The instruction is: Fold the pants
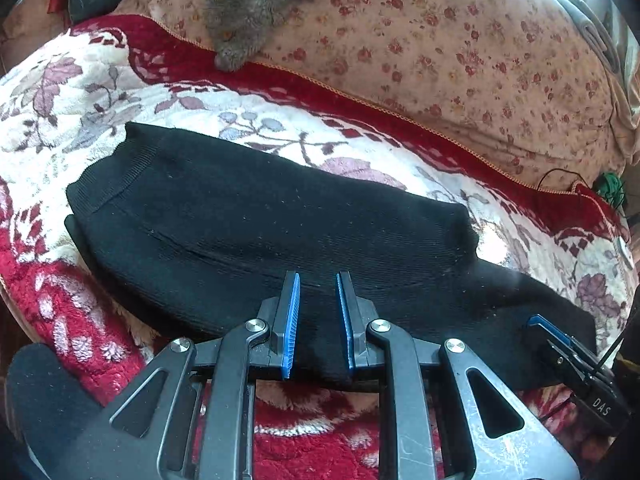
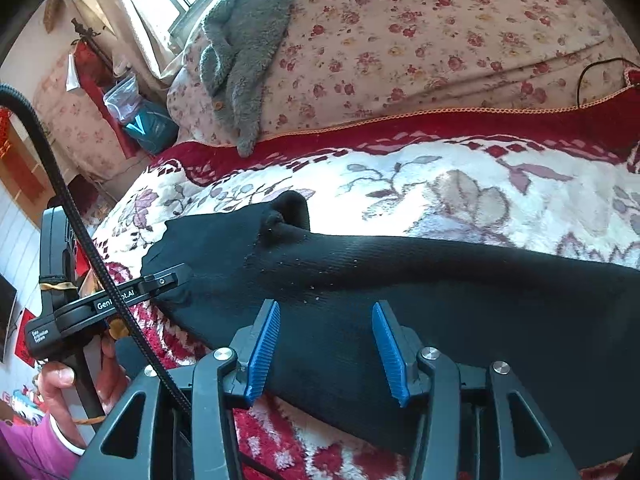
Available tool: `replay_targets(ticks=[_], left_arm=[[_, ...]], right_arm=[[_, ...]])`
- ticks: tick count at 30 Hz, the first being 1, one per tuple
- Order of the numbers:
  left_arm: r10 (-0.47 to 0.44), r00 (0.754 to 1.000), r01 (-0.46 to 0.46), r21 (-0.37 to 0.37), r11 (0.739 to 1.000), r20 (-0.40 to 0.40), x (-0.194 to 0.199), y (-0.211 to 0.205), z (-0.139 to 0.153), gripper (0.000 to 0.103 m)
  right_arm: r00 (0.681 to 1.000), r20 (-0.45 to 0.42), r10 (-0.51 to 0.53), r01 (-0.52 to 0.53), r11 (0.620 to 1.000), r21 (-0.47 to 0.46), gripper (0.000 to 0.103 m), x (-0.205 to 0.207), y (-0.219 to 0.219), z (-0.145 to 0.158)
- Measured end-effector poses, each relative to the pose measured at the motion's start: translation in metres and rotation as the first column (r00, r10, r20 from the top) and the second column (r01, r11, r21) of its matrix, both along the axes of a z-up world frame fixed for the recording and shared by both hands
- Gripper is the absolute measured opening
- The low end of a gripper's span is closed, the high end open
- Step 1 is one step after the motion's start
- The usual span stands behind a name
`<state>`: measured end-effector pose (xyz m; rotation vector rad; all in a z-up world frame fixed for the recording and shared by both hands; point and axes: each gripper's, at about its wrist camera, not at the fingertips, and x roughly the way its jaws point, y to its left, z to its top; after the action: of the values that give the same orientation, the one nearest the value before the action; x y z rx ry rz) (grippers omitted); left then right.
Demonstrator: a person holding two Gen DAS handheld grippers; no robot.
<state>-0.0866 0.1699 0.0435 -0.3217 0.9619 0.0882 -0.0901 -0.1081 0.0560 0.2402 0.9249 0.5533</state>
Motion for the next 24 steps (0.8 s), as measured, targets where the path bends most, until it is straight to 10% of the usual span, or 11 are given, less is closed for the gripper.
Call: replay_targets(ticks=[11, 24], left_arm=[[-0.208, 0.978, 0.209, -0.069, 0.975, 0.027, 0.015, -0.061, 0.01, 0.034], [-0.534, 0.846, 0.531, -0.111, 0.84, 0.003, 0.048, -0.187, 0.006, 0.034]], right_arm=[[0.979, -0.018, -0.204, 0.203, 0.979, -0.032, 0.048, -0.027, -0.095, 0.004], [0.893, -0.133, -0.429, 0.419, 0.903, -0.1, 0.048, -0.085, -0.209, 0.005]])
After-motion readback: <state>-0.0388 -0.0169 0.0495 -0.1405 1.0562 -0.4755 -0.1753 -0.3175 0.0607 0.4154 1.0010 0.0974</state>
